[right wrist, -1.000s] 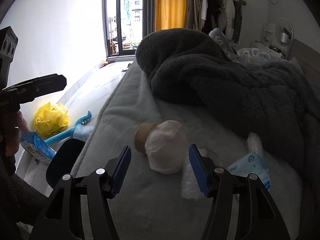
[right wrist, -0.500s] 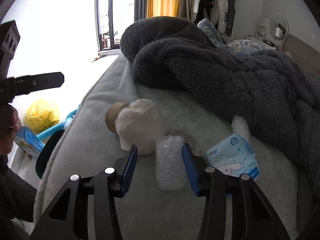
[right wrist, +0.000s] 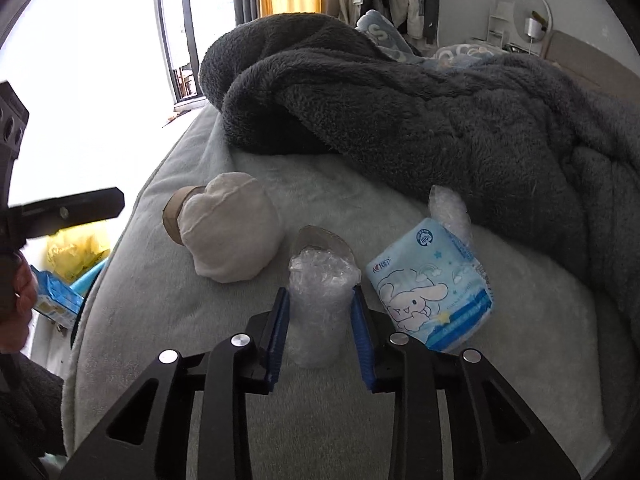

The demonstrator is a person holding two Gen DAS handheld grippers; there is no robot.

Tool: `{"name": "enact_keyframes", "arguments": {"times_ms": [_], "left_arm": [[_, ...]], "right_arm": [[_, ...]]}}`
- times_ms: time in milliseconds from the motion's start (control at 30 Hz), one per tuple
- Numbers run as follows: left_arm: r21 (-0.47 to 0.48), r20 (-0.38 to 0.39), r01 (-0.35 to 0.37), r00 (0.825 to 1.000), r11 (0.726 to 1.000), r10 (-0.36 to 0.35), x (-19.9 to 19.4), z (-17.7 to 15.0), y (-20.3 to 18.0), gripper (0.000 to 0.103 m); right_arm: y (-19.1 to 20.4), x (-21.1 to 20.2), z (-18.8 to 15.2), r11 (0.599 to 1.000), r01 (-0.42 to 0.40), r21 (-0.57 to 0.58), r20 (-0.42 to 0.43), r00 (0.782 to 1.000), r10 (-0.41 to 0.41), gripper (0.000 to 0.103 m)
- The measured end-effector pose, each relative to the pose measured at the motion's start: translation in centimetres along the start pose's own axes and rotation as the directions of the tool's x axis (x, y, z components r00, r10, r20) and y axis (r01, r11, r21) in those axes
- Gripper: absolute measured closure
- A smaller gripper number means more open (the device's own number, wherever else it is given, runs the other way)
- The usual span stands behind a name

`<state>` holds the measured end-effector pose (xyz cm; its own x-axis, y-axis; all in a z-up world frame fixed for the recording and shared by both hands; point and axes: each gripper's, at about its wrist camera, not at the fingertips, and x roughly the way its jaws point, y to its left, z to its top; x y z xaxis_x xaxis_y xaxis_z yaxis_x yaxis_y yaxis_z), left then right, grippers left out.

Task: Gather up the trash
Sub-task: 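Grasp the bubble-wrap roll with the right tool while the left tool grasps the brown tape roll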

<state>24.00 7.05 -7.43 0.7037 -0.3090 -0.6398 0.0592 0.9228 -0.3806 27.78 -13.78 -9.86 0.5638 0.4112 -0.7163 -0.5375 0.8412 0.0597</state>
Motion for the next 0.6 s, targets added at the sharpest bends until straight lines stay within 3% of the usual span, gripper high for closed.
{"name": "enact_keyframes", "arguments": {"times_ms": [400,600], "left_arm": [[-0.041,-0.02,0.063,0.998,0.997,-0.064,2.6,0.0,-1.5,0.038],[-0.098,-0.015,0.066,0.998,0.993,-0.068,3.2,-0.1,-1.2,0.053]], "right_arm": [[-2.1,-2.9,0.3,0.995,-0.075,0.072,0.077,0.995,0.07,0.073],[-3.3,-3.8,0.1,0.99,-0.093,0.107,0.092,0.992,0.084,0.073]]}}
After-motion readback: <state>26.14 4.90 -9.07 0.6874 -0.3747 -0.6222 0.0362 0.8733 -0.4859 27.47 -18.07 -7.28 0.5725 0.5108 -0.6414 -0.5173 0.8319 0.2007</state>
